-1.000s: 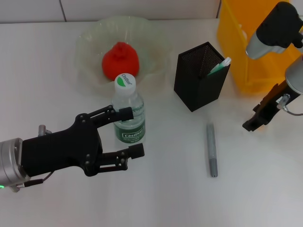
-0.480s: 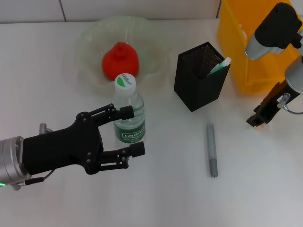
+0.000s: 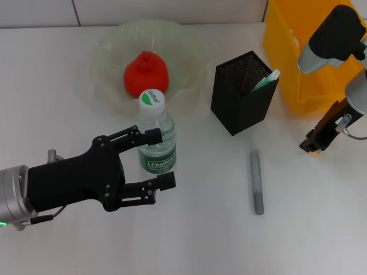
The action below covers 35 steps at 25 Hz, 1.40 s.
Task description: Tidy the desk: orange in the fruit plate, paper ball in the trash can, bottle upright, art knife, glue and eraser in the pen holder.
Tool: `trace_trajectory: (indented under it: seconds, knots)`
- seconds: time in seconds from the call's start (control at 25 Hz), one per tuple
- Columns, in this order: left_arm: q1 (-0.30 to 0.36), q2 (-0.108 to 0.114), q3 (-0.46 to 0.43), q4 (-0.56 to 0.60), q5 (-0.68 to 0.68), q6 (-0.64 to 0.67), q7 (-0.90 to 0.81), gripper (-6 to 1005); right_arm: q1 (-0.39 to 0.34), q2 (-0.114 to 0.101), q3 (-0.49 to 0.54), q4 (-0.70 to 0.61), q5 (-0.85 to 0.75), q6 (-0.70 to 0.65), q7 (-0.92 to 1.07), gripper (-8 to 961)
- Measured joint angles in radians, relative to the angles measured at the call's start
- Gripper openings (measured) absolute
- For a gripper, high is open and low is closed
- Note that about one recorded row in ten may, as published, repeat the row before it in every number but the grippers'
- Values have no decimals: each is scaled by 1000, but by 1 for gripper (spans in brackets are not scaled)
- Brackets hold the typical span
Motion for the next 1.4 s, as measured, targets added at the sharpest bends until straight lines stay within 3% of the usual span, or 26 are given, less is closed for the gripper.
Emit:
trace_trajectory:
  seconds: [0.32, 0.8, 0.92, 1.12, 1.24, 1.4]
  knots:
    - [5, 0, 1, 0, 0, 1, 1, 859, -26, 1, 9, -54, 10, -24, -3, 228]
    - [8, 0, 0, 0, 0, 6, 1, 860, -119, -4, 26, -264, 126, -99, -21, 226]
    - [8, 0, 0, 0, 0, 6, 1, 860, -144, -11, 110, -320, 236, -146, -77, 224]
    - [8, 0, 0, 0, 0, 9, 1, 860, -149, -17, 364, -349, 410, -238, -187, 220]
    - [8, 0, 0, 0, 0, 9, 1, 860, -154, -33, 489, -310, 562, -261, -239, 218]
    - [8, 0, 0, 0, 0, 13, 1, 860, -163, -52, 522, -187, 735, -194, -292, 215]
